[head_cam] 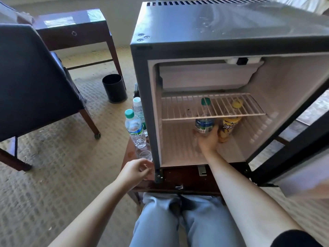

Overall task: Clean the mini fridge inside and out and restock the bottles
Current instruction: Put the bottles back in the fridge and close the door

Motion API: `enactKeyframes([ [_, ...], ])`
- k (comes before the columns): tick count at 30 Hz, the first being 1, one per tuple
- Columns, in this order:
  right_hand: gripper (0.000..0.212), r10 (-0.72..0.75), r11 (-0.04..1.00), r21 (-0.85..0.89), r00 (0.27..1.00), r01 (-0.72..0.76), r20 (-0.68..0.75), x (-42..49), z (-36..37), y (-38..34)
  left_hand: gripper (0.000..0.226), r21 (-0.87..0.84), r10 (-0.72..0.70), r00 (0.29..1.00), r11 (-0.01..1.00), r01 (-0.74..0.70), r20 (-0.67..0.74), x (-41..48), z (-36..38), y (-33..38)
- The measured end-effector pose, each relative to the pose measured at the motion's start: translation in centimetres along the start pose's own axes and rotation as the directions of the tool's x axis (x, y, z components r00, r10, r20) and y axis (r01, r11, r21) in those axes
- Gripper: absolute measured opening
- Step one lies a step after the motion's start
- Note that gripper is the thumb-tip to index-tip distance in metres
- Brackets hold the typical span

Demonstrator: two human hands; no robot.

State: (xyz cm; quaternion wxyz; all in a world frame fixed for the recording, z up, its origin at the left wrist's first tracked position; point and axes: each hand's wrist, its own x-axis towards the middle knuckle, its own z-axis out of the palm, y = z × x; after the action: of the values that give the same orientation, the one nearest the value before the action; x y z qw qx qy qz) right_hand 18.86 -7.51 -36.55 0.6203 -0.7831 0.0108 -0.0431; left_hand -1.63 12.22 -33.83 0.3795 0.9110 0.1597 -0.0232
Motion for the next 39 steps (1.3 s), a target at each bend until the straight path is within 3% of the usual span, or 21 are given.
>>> enactKeyframes([
  [4, 0.081, -0.004, 0.996, -0.091, 0.999, 0.008, 0.037, -0.5, -1.1, -0.1, 0.048, 0.005, 0.002, 0.998, 1.000, -0.002, -0.063, 0.1, -0.5, 0.1],
  [7, 0.093, -0.039, 0.989, -0.145, 0.999, 0.037, -0.011, -1.8, -2.1, 0.3, 0.033, -0.016, -0.018, 0.974, 1.000, 0.014, -0.224, 0.5, -1.5, -0.3],
  [10, 0.086, -0.153, 0.953, -0.272, 0.987, 0.135, -0.044, -4.3, -3.1, 0.3, 0.014, -0.074, -0.030, 0.880, 0.997, -0.006, -0.473, 0.9, -3.6, 0.3],
  [13, 0.068, -0.292, 0.890, -0.360, 0.956, 0.279, 0.018, -6.6, -3.9, -0.5, 0.040, -0.085, -0.060, 0.791, 0.996, 0.011, -0.608, 2.6, -6.1, 0.6],
  [15, 0.063, -0.332, 0.857, -0.386, 0.939, 0.340, 0.090, -7.4, -4.3, -0.8, 0.065, -0.093, -0.079, 0.806, 0.995, 0.030, -0.586, 4.5, -7.4, 0.9],
  [17, 0.060, -0.334, 0.845, -0.392, 0.931, 0.364, 0.145, -7.9, -4.5, -1.2, 0.075, -0.102, -0.088, 0.843, 0.994, 0.040, -0.530, 6.5, -8.5, 1.7],
  [22, 0.061, -0.314, 0.840, -0.398, 0.929, 0.369, 0.197, -8.3, -5.4, -1.4, 0.057, 0.089, -0.056, 0.938, 0.992, 0.091, -0.342, 10.1, -9.4, 3.0],
  [26, 0.062, -0.268, 0.831, -0.439, 0.937, 0.341, 0.223, -8.7, -6.0, -0.7, 0.031, 0.140, -0.092, 0.918, 0.978, 0.157, -0.387, 10.3, -9.7, 2.9],
  [32, 0.049, -0.154, 0.802, -0.517, 0.940, 0.298, 0.304, -10.2, -6.7, -2.0, 0.024, 0.193, -0.056, 0.893, 0.969, 0.157, -0.446, 7.3, -11.8, 3.0],
  [39, 0.043, -0.138, 0.811, -0.466, 0.891, 0.352, 0.433, -14.7, -4.8, -6.9, 0.034, 0.372, 0.181, 0.890, 0.928, -0.014, -0.418, -0.8, -16.3, 8.0],
])
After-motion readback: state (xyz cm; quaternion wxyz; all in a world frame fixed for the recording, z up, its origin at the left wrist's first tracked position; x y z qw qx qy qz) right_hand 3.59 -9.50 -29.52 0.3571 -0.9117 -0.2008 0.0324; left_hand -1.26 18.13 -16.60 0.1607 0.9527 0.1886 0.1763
